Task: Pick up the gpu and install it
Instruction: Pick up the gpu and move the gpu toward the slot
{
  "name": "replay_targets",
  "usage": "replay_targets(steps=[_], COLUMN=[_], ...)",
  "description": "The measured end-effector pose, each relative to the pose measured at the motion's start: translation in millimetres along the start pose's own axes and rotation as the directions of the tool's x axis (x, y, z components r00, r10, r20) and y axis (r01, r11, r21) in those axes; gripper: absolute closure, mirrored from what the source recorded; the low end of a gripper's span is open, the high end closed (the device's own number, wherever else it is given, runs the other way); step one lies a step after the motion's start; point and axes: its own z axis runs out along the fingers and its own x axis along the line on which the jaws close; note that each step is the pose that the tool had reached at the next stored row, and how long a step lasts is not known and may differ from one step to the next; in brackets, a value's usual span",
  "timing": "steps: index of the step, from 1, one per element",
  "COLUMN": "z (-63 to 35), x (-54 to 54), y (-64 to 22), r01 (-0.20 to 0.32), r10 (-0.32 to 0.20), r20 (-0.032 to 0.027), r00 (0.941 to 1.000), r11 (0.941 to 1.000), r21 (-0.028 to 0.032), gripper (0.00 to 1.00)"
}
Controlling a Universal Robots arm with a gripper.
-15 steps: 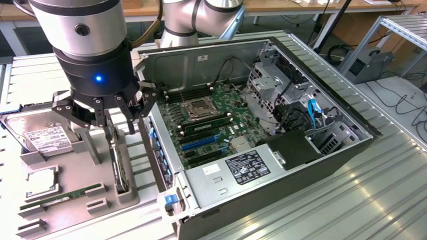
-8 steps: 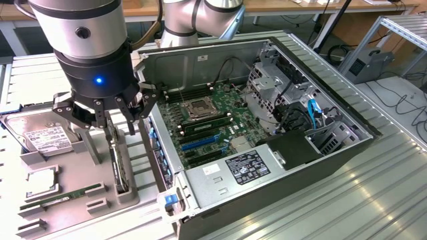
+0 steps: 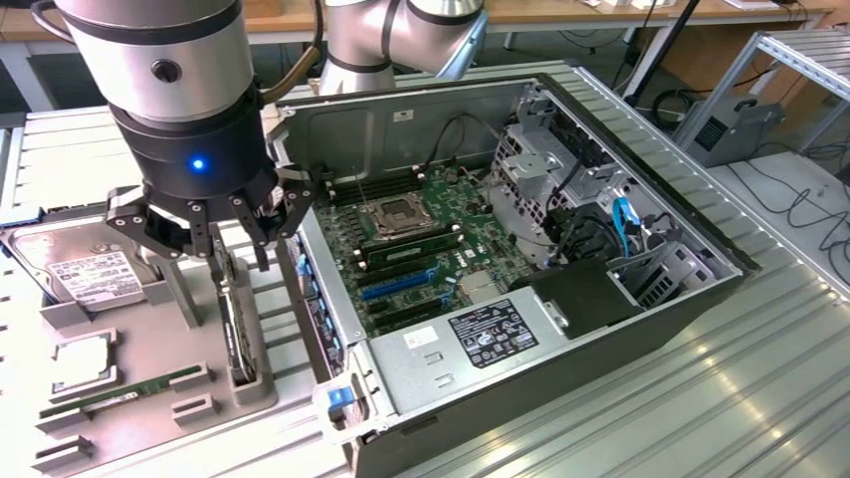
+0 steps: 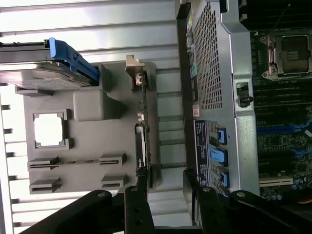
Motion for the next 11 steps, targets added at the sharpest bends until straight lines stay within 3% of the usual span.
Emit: replay_targets(steps=[11], z=[3.6], x=[0.3], y=[-0.2], r01=[0.0], r10=[0.0], r20=[0.0], r00=[1.0], r11=[1.0], r21=[0.0], gripper=[0.58])
